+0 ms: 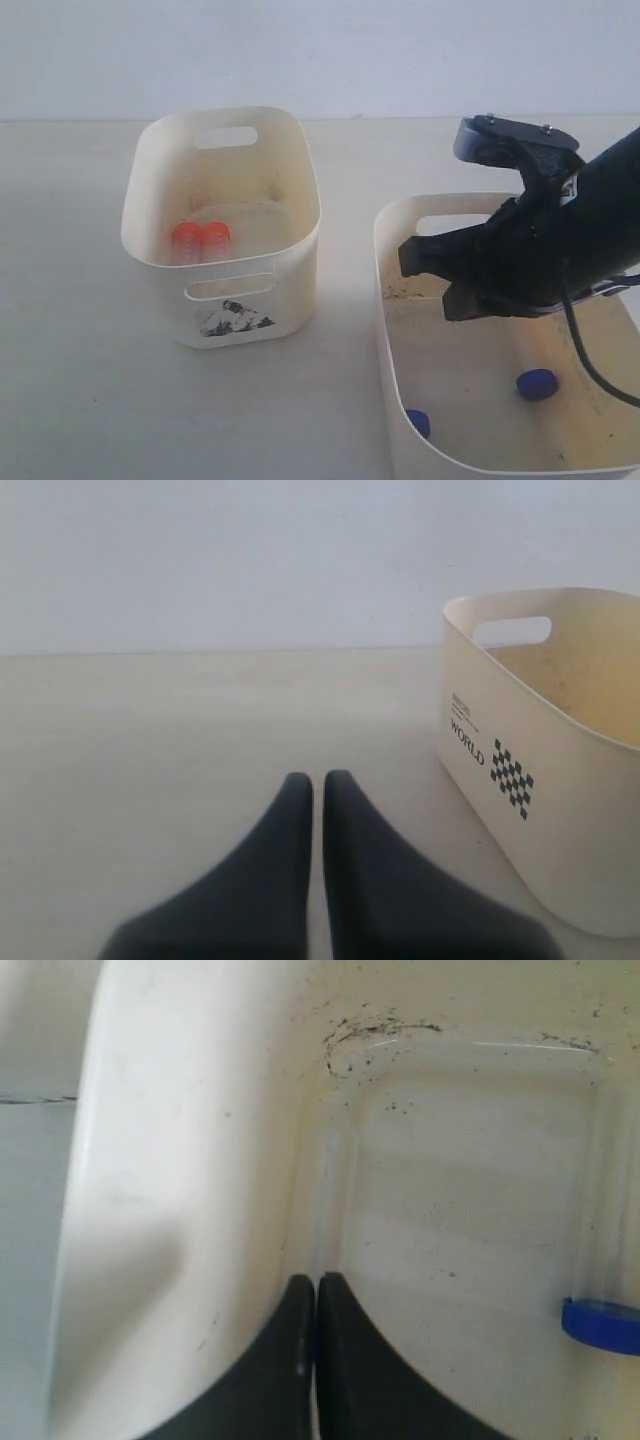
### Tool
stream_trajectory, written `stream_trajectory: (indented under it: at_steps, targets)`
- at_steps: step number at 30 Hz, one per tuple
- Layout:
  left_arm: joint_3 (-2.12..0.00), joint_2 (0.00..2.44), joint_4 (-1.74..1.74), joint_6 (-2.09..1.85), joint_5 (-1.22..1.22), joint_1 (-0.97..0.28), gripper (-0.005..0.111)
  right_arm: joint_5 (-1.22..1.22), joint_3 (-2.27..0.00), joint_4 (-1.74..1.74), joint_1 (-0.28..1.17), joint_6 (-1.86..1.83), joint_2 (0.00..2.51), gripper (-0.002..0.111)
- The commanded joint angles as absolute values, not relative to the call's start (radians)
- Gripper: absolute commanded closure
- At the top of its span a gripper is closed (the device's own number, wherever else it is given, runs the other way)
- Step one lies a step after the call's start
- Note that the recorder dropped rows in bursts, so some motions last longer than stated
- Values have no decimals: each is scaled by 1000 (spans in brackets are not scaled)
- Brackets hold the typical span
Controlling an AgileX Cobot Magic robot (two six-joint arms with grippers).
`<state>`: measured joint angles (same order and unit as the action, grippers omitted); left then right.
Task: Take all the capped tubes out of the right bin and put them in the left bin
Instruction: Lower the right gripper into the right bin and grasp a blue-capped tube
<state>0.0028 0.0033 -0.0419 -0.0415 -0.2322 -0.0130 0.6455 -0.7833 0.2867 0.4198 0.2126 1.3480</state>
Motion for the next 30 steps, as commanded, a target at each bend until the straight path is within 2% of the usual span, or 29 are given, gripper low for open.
stream_trajectory:
  at_steps: [1,16,25,28,29,30]
  targets:
    - [0,0,-40,-35,-224,-11,102,654,-778,275,416,209,1381,109]
    - [0,0,-40,-35,-224,-11,102,574,-778,276,416,156,1606,109]
    - [0,0,-40,-35,-224,-11,102,533,-779,286,416,148,1638,107]
    - [0,0,-40,-35,-224,-11,102,533,-779,311,416,158,1638,93]
    - [0,0,-40,-35,-224,-11,102,530,-779,311,416,158,1638,85]
    - [0,0,-40,-35,-224,-11,102,530,-779,311,416,158,1638,71]
